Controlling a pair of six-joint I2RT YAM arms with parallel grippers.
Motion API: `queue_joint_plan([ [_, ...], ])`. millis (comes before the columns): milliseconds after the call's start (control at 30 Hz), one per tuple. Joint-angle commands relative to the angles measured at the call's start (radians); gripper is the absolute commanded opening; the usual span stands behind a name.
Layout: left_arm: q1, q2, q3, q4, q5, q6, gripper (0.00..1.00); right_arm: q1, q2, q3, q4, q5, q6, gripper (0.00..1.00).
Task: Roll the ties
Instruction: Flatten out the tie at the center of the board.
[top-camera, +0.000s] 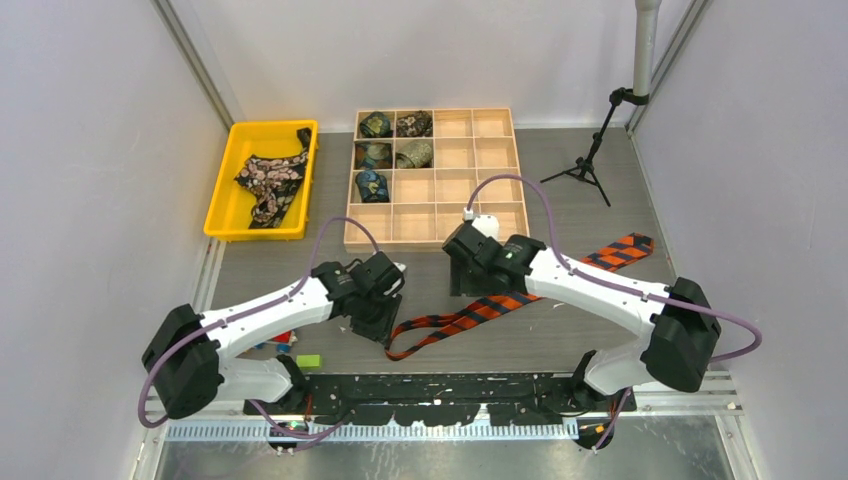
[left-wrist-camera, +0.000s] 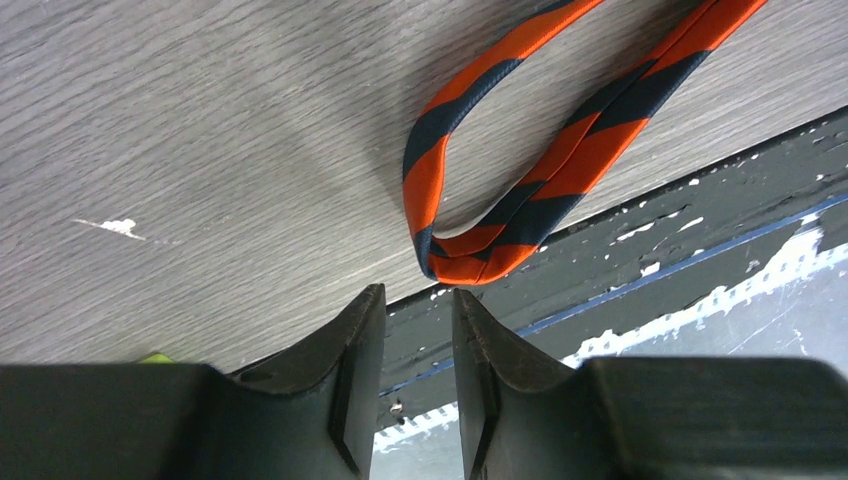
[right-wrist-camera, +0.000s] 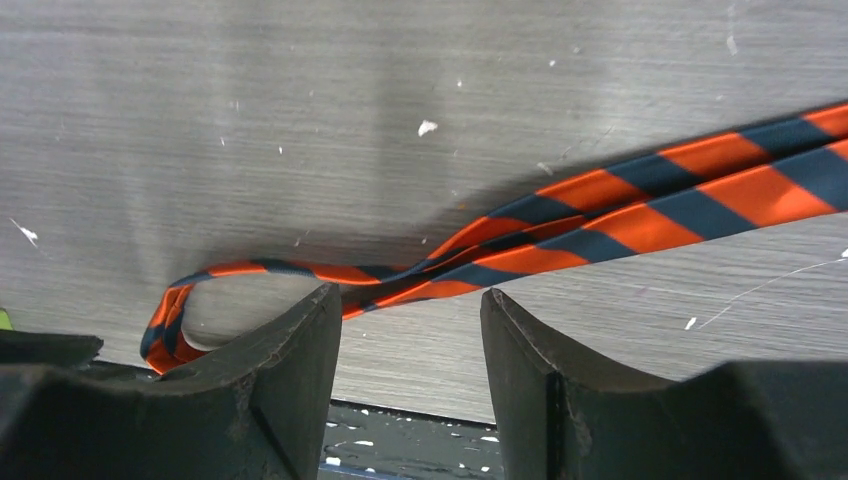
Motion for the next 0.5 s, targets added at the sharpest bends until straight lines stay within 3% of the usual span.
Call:
queue_joint_plan([
  [0, -0.004, 0.017, -0.006, 0.108, 0.039, -0.013, 0.31, 0.046, -0.047, -0.048, 0.059, 0.007, 0.065, 0.58],
  [300, -0.005, 0.150, 0.036, 0.150, 0.019, 0.046, 0.30, 0.097, -0.079, -0.115, 0.073, 0.023, 0.109, 0.57],
  [467, 0.010, 0.191, 0.056, 0.156, 0.023, 0.096, 0.12, 0.108, -0.116, -0.157, 0.085, 0.026, 0.103, 0.57],
])
